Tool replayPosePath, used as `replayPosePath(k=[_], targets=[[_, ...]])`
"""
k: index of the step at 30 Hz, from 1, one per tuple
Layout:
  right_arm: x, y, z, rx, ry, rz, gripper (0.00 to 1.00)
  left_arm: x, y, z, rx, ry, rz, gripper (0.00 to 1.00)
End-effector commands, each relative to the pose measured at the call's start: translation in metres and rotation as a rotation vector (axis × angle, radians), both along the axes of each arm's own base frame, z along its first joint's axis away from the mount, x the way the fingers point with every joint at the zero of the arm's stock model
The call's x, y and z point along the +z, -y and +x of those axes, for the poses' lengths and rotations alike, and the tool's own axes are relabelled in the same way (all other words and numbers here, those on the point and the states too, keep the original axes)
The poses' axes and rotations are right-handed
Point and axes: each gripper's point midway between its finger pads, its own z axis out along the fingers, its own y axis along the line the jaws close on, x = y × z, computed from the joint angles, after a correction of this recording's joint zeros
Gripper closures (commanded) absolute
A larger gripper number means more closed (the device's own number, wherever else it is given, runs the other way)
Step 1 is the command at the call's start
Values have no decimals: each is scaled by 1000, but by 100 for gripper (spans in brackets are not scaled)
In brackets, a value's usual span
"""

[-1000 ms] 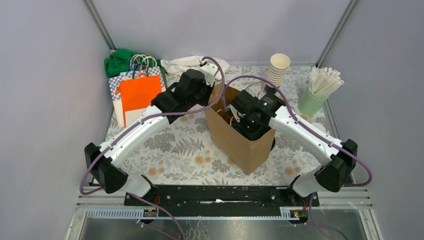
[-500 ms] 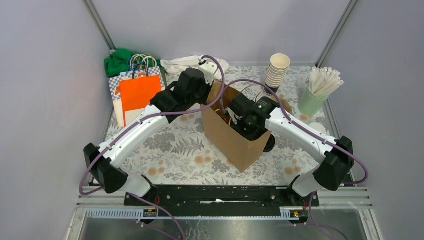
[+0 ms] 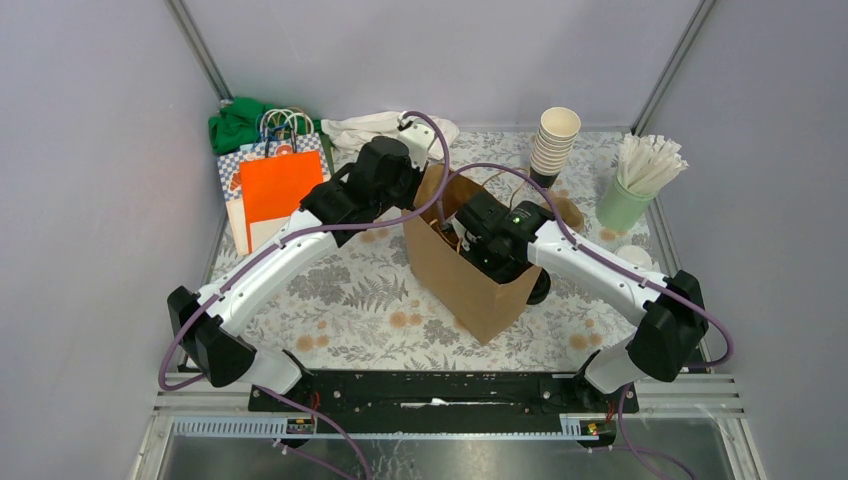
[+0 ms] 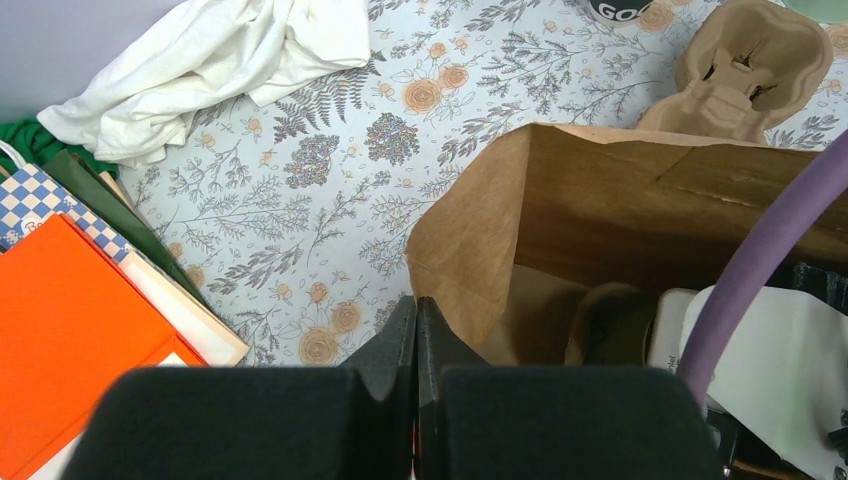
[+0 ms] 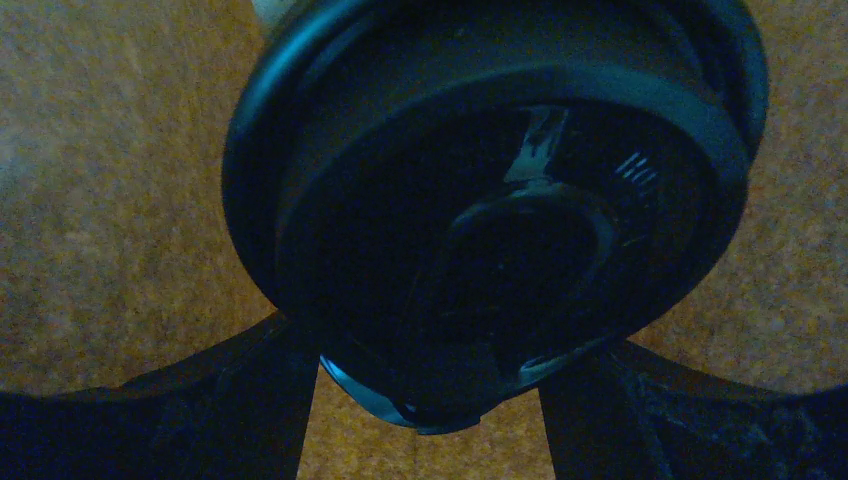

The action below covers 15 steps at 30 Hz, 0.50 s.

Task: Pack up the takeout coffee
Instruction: Place the coffee cup on the cup tray.

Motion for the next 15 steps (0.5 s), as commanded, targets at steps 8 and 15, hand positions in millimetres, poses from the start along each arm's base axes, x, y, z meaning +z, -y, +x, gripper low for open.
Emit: replayPosePath(k=[8, 15], targets=[[-22, 28, -21, 1, -108, -129, 73, 26, -13, 5, 44, 84, -19, 100], [-4, 23, -12, 2, -60, -106, 69, 24, -11, 4, 39, 78, -22, 100]])
